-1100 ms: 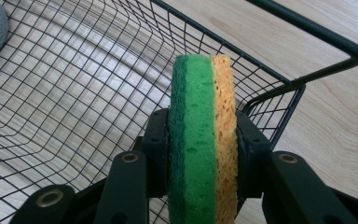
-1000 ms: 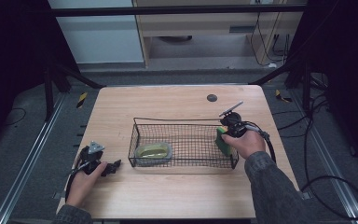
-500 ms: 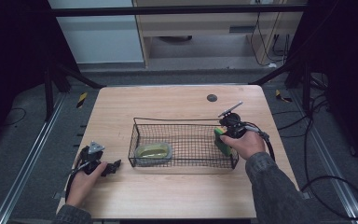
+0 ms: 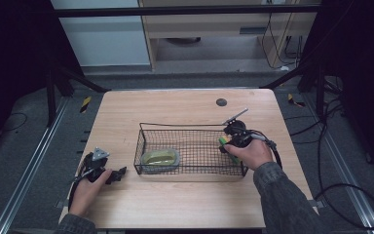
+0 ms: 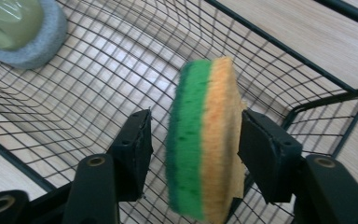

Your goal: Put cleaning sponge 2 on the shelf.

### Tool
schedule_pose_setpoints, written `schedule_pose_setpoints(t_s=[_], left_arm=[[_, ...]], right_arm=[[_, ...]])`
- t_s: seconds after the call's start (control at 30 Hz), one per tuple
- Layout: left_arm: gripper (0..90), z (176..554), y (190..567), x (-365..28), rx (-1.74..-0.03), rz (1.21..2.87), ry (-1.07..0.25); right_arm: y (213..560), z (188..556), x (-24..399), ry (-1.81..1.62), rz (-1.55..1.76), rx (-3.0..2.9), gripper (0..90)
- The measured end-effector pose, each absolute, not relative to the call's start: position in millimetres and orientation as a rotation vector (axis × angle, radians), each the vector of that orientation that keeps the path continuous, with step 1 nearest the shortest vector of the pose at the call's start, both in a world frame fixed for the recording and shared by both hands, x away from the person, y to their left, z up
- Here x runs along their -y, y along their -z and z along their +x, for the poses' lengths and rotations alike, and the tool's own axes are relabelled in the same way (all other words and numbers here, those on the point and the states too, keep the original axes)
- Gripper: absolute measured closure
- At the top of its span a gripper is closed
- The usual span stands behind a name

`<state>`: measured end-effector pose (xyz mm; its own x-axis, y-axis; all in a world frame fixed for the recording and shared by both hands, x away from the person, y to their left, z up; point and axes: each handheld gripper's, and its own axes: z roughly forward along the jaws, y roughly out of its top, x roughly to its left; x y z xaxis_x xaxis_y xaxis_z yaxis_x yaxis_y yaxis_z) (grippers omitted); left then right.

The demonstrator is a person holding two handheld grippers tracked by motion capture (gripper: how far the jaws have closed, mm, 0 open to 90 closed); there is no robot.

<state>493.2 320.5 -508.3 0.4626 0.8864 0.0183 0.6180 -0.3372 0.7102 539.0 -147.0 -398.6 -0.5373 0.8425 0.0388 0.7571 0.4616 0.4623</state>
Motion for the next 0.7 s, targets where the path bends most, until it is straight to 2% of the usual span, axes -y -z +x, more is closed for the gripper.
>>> schedule_pose_setpoints(t_s=[0.7], left_arm=[[0.0,493.4,508.3,-320.5,-1.246,2.075,-0.542]], right_arm=[[400.5,537.2,131.3,-0.645,1.392,-2.534,38.8]])
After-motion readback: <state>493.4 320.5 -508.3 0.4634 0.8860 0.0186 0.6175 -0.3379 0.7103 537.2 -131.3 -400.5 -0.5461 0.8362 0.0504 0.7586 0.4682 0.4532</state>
